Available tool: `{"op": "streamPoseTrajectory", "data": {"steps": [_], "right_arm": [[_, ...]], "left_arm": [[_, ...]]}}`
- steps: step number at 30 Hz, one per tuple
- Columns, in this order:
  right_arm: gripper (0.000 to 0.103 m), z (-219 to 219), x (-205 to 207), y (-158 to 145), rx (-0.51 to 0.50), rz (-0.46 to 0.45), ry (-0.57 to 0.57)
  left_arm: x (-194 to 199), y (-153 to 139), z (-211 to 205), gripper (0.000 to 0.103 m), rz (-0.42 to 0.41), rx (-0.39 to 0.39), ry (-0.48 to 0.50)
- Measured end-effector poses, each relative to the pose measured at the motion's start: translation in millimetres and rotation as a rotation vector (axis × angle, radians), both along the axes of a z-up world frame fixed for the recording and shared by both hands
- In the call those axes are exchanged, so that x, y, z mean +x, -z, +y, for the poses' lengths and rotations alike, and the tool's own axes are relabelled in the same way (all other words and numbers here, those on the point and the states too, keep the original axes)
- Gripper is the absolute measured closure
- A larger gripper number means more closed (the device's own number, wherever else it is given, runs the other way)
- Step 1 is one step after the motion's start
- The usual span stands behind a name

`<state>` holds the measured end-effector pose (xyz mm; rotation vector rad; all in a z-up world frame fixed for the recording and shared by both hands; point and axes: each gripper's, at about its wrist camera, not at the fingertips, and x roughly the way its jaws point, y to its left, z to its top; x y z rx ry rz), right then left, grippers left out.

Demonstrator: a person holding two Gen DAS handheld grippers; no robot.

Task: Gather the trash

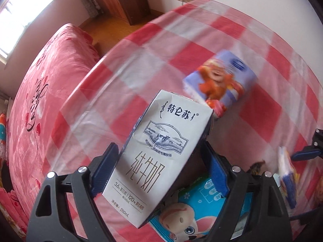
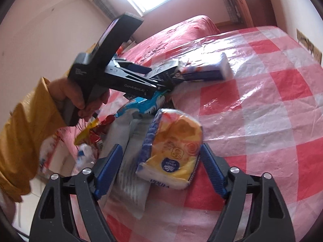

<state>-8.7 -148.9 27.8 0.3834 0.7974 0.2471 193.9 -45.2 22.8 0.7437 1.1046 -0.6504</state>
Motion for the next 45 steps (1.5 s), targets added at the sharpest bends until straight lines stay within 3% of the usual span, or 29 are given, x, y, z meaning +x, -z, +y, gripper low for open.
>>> {"op": "streamPoseTrajectory", "data": {"steps": [12, 22, 31, 36, 40, 43, 45], "right_arm": [[0.036, -18, -12, 0, -0.048, 0.024, 0.04], [0.037, -28, -19, -5, -0.162, -0.004, 0.089], [0.071, -16, -19, -9, -0.185, -0.047, 0.018], [0.073, -9, -21, -11, -0.249, -0.079, 0.006], [0.087, -10, -24, -13, -0.194, -0.071, 0.007], [0.092, -9, -28, -18, -0.199, -0.077, 0.023], [0.093, -14, -33, -20, -0.151, -0.075, 0.032]], "left_arm": [[-59, -7, -3, 0.027, 0.019, -0.077, -0.027], [-70, -17, 23, 0.034, -0.001, -0.182, -0.172], [-78, -35, 49, 0.036, -0.029, -0.286, -0.262], [-91, -51, 65, 0.037, -0.059, -0.343, -0.298], [-102, -64, 80, 0.039, -0.076, -0.391, -0.326], [-115, -74, 92, 0.04, -0.086, -0.431, -0.34], [-124, -78, 100, 0.041, -0.09, -0.46, -0.35]]}}
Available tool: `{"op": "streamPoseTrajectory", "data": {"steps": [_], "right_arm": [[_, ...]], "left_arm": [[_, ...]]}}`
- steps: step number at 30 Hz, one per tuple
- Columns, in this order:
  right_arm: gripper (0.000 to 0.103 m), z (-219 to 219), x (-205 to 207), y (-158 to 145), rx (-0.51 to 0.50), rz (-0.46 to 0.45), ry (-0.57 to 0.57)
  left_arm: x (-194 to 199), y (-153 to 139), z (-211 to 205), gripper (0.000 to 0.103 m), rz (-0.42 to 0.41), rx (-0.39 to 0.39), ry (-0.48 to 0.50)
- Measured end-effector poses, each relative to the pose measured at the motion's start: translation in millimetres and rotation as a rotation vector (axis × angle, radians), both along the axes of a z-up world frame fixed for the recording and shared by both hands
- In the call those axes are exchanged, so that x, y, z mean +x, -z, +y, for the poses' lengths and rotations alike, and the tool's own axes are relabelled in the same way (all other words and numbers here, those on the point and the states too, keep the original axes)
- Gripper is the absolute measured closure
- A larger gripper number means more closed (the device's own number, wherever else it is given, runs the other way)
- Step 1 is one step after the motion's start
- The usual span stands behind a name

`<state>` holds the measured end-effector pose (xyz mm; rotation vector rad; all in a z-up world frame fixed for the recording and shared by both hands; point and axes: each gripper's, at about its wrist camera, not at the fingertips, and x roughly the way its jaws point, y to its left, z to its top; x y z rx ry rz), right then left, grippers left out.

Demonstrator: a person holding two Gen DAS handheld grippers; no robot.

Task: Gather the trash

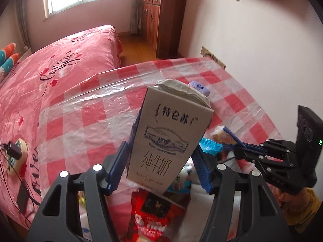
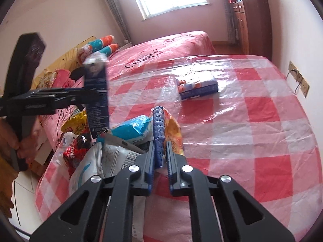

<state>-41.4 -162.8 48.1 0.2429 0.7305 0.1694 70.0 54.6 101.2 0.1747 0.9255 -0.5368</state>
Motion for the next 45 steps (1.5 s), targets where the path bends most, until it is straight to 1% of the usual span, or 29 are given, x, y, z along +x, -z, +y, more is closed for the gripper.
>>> {"op": "streamPoseTrajectory", "data": {"steps": [2, 5, 6, 7, 8, 13, 16, 19, 23, 25, 26, 28, 29, 30, 31, 33, 34, 35, 36, 38, 40, 42, 43, 45], "right_arm": [[0.093, -5, -4, -4, 0.045, -0.007, 0.012], [0.094, -9, -13, -12, 0.074, -0.028, 0.03], [0.094, -11, -15, -16, 0.088, -0.035, 0.034], [0.094, -11, -18, -18, 0.096, -0.04, 0.036], [0.094, -11, -21, -22, 0.108, -0.048, 0.036], [0.094, -7, -31, -31, 0.138, -0.058, 0.029], [0.094, 0, -38, -34, 0.132, -0.056, 0.019], [0.094, 6, -45, -35, 0.123, -0.053, 0.013], [0.094, 10, -53, -34, 0.154, -0.044, 0.004], [0.094, 12, -57, -34, 0.145, -0.047, 0.006], [0.094, 13, -58, -34, 0.153, -0.05, 0.002], [0.094, 15, -59, -33, 0.164, -0.05, -0.002], [0.094, 15, -58, -33, 0.176, -0.051, -0.004], [0.094, 16, -59, -32, 0.189, -0.051, -0.009], [0.094, 16, -58, -32, 0.203, -0.05, -0.013], [0.094, 15, -57, -31, 0.225, -0.046, -0.024], [0.094, 15, -56, -31, 0.232, -0.045, -0.026], [0.094, 14, -54, -31, 0.242, -0.045, -0.028], [0.094, 12, -53, -30, 0.247, -0.046, -0.029], [0.094, 9, -50, -31, 0.254, -0.05, -0.03], [0.094, 7, -46, -32, 0.265, -0.055, -0.032], [0.094, 4, -42, -32, 0.272, -0.057, -0.032], [0.094, 3, -39, -31, 0.278, -0.055, -0.033], [0.094, 1, -34, -29, 0.287, -0.049, -0.039]], "left_arm": [[-10, -5, 7, 0.043, -0.008, -0.034, -0.01], [-23, -10, 16, 0.046, -0.019, -0.071, -0.022], [-28, -12, 20, 0.048, -0.021, -0.089, -0.028], [-31, -12, 23, 0.084, -0.01, -0.106, -0.029], [-32, -12, 27, 0.087, 0.006, -0.116, -0.044], [-47, -10, 42, 0.087, -0.001, -0.192, -0.052], [-59, -5, 48, 0.087, 0.005, -0.23, -0.043], [-67, 0, 53, 0.087, 0.004, -0.238, -0.054], [-76, 5, 66, 0.08, -0.01, -0.234, -0.086], [-77, 6, 77, 0.068, -0.017, -0.242, -0.119], [-76, 6, 82, 0.064, -0.021, -0.24, -0.136], [-68, 5, 90, 0.045, -0.035, -0.21, -0.176], [-62, 4, 92, 0.038, -0.045, -0.188, -0.191], [-55, 2, 93, 0.035, -0.049, -0.173, -0.194], [-45, 1, 92, 0.029, -0.051, -0.155, -0.185], [-23, 1, 88, 0.022, -0.054, -0.097, -0.172], [-8, 2, 84, 0.018, -0.045, -0.056, -0.148], [6, 5, 79, 0.018, -0.037, -0.017, -0.129], [25, 10, 73, 0.018, -0.035, 0.041, -0.124], [50, 19, 64, 0.018, -0.006, 0.104, -0.098], [77, 29, 55, 0.018, 0.006, 0.175, -0.097], [98, 38, 47, 0.018, 0.036, 0.203, -0.075], [113, 45, 41, 0.018, 0.06, 0.221, -0.071], [132, 55, 34, 0.018, 0.085, 0.258, -0.075]]}}
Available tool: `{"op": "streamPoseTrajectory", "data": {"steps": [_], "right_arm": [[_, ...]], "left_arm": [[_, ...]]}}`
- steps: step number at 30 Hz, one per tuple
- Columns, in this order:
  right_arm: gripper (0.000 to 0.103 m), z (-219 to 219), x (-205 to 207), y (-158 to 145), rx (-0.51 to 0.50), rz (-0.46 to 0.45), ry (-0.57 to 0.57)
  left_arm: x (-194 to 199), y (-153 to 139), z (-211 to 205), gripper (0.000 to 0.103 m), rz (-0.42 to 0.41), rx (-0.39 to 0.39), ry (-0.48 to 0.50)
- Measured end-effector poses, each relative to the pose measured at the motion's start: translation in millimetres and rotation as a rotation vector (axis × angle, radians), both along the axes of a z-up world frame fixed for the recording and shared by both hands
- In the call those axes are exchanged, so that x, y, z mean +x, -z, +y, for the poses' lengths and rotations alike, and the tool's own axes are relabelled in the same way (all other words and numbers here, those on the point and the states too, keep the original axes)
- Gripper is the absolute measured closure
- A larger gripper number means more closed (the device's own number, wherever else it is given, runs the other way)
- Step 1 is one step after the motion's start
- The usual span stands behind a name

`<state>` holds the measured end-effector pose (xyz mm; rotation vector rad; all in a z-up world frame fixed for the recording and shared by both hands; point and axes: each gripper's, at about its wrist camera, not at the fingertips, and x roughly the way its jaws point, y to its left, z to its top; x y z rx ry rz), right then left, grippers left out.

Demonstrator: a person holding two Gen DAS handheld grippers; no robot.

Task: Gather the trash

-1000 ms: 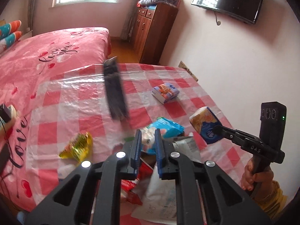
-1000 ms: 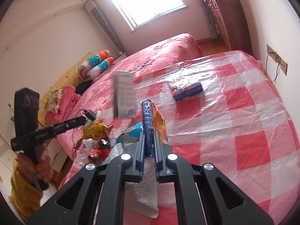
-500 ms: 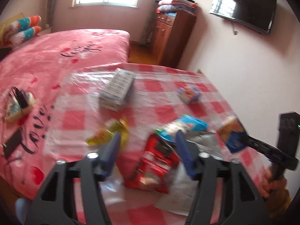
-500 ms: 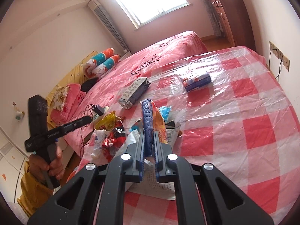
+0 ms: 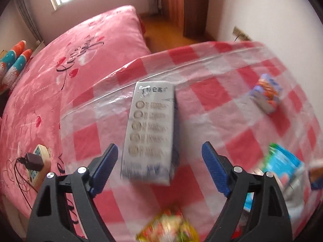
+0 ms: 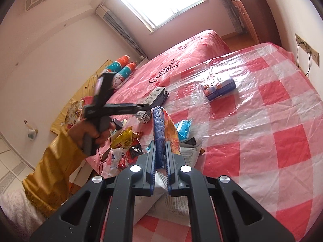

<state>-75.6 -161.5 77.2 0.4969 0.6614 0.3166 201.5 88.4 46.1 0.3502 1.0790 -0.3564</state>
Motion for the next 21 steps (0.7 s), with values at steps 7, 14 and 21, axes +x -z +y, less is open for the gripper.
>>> {"op": "streamPoseTrajectory", "data": {"steps": [7, 14, 21], "right_arm": [[0.094, 0, 10, 10, 0.01, 0.023, -0.007], [0.094, 1, 8, 13, 0.077, 0.034, -0.014], [0.094, 9, 0, 3, 0.147, 0.027, -0.038]], "left_arm": [[27, 21, -9, 0.039, 0.046, 0.003, -0.053], [8, -4, 4, 0.04, -0.015, -0.085, -0.103], [-54, -53, 20, 0.04, -0.114, -0.177, -0.068]]}}
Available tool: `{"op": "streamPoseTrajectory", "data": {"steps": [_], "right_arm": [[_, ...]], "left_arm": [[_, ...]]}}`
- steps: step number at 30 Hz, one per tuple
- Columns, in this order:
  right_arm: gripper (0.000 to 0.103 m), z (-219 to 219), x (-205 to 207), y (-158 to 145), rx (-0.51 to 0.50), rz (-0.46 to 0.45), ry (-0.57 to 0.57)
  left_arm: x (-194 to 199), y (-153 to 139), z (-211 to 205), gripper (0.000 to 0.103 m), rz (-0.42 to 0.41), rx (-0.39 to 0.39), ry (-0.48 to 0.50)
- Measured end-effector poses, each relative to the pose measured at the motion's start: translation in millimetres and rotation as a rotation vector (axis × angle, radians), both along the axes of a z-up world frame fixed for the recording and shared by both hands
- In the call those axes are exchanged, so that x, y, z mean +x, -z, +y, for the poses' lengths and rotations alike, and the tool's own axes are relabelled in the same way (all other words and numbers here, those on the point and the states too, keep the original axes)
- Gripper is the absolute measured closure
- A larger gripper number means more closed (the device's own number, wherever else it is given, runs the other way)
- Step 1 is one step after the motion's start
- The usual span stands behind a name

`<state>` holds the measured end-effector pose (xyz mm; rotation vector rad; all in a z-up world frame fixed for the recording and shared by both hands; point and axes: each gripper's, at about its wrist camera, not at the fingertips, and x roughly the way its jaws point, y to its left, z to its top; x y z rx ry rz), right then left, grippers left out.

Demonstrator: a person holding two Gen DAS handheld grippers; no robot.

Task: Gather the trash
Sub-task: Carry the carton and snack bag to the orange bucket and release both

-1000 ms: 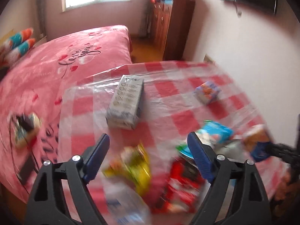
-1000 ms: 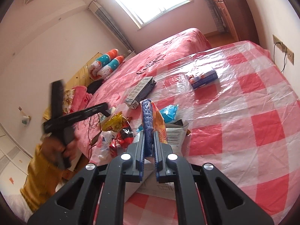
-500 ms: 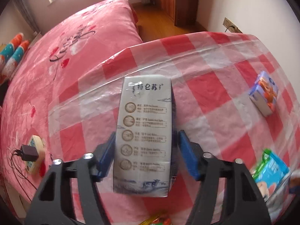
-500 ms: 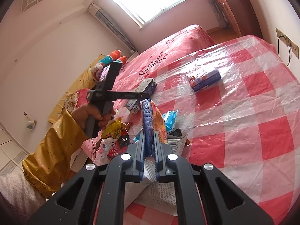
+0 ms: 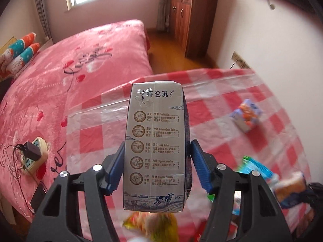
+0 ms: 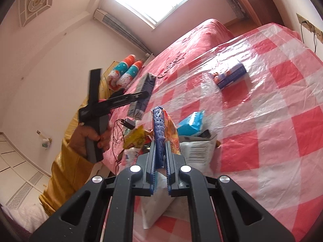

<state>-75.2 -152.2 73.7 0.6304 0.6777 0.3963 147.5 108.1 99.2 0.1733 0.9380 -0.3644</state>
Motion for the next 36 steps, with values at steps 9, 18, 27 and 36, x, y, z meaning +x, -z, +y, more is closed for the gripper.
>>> {"op": "streamPoseTrajectory", "data": {"steps": [9, 18, 27, 36], "right_arm": [[0.094, 50, -13, -30, 0.028, -0.033, -0.119], [0.094, 177, -18, -37, 0.029, 0.015, -0.424], [0.094, 325, -20, -3, -0.017, 0.146, -0.721], [0.088, 422, -22, 54, -0.201, 0.24, -0.826]], "left_arm": [[-112, -42, 48, 0.04, -0.086, -0.072, 0.0], [-232, -43, 145, 0.04, -0.11, -0.071, -0.154], [-330, 4, 252, 0.039, -0.066, -0.124, -0.428], [-370, 83, 318, 0.035, 0.02, -0.2, -0.638]]}}
